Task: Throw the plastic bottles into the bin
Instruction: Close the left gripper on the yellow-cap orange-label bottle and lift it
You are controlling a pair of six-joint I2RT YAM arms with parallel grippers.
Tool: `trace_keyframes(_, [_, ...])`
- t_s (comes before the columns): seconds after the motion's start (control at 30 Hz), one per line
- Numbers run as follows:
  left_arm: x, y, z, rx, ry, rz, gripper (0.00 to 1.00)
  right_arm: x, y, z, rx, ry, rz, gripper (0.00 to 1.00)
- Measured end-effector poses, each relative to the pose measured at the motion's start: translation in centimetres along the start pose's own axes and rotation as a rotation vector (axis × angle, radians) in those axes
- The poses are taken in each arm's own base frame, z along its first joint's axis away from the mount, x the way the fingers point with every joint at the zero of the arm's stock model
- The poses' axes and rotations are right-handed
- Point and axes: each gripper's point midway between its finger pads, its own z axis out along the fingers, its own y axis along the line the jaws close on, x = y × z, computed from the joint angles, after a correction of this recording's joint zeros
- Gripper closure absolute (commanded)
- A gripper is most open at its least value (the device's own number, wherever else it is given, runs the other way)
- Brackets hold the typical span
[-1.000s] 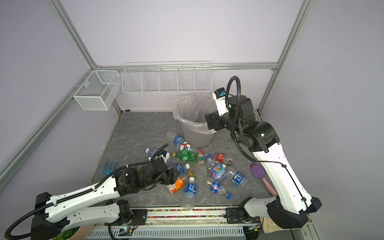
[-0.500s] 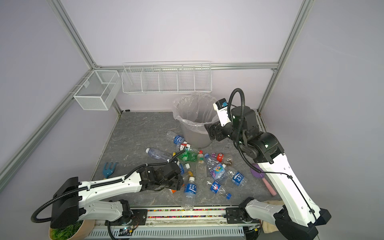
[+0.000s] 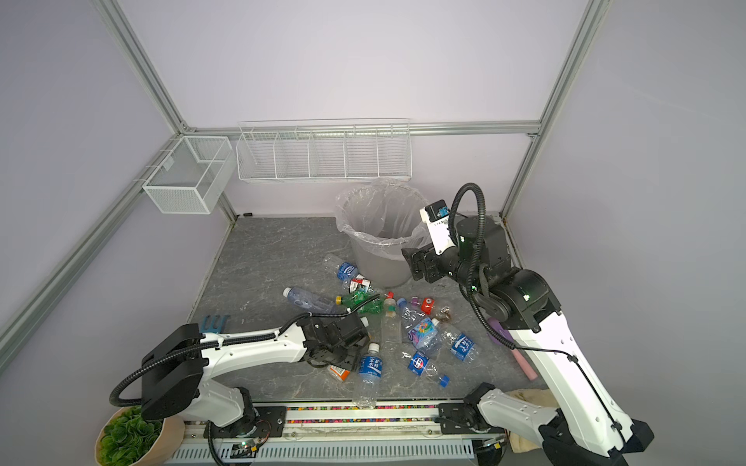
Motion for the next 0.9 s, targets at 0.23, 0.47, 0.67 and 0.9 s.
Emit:
trace_keyframes(0.23, [0.8, 0.2, 1.2, -0.027, 0.050, 0.021, 0.50, 0.2, -0.1, 0.1, 0.008, 0.003, 0.000, 0.11])
trace_keyframes(0.47, [0.3, 0.0, 0.3, -0.021, 0.038, 0.031, 0.63, 0.1, -0.1, -0.2, 0.007, -0.015, 0.000, 0.11])
trace_keyframes(0.67, [-1.6, -0.6, -3.5, 0.021, -0.056, 0.035, 0.70, 0.2, -0.2, -0.7, 0.007, -0.026, 0.002, 0.11])
trace_keyframes(0.9, [-5.4, -1.5, -11.2, 0.125, -0.286, 0.058, 0.77, 0.1, -0.4, -1.7, 0.017, -0.053, 0.005, 0.11])
